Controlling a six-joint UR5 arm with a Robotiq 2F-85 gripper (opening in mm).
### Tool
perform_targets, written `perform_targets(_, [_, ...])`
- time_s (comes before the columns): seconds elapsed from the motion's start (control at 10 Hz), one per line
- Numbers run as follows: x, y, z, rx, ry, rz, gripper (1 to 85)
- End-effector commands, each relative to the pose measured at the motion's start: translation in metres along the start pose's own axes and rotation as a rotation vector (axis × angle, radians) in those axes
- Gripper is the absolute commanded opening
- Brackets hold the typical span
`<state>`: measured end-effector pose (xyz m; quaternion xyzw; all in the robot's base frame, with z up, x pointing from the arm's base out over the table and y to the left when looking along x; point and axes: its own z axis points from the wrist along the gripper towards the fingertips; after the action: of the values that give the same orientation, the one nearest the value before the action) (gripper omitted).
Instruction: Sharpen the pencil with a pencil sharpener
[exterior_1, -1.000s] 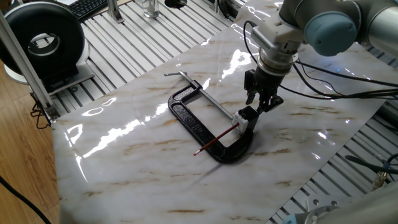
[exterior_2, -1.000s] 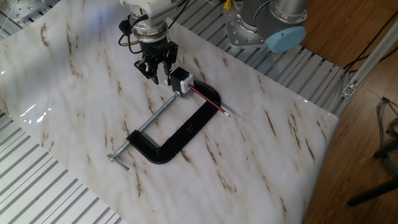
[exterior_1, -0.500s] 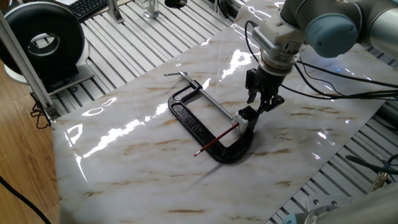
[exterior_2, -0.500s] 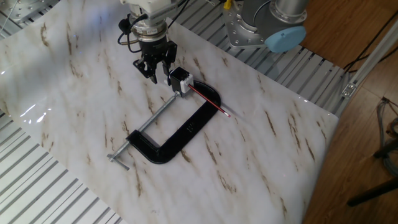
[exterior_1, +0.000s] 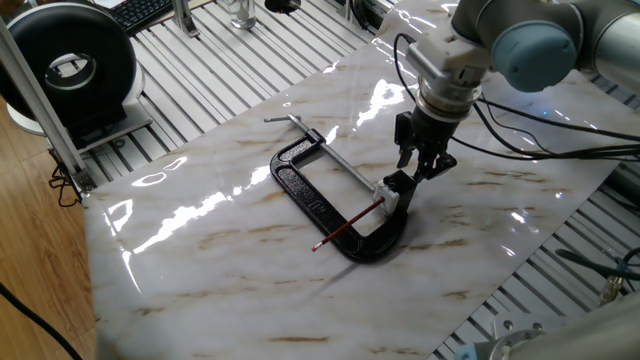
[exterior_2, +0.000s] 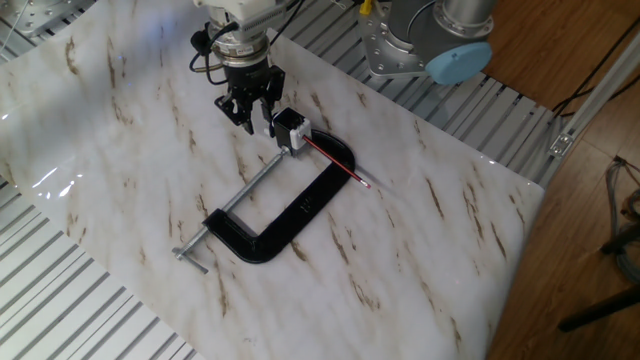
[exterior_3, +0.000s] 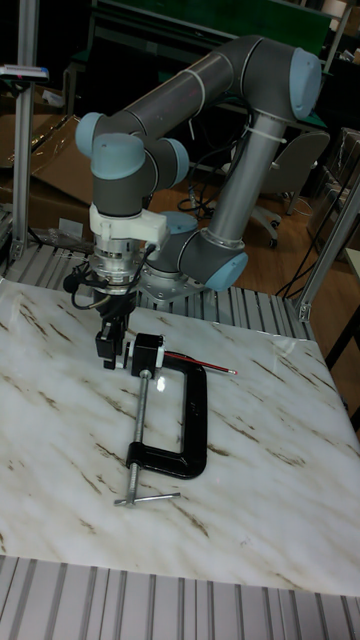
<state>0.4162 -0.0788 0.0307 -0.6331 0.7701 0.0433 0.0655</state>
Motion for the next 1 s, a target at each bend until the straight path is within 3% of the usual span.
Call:
perform_targets(0.0, [-0.005, -0.001, -0.001, 0.001, -0.02, 0.022, 42.3])
perform_targets(0.6, [-0.006, 0.009, -0.009, 0.01, -0.008, 0.009, 49.3])
perform_targets(0.9, [0.008, 0.008, -0.002, 0.023, -0.008, -0.041, 49.0])
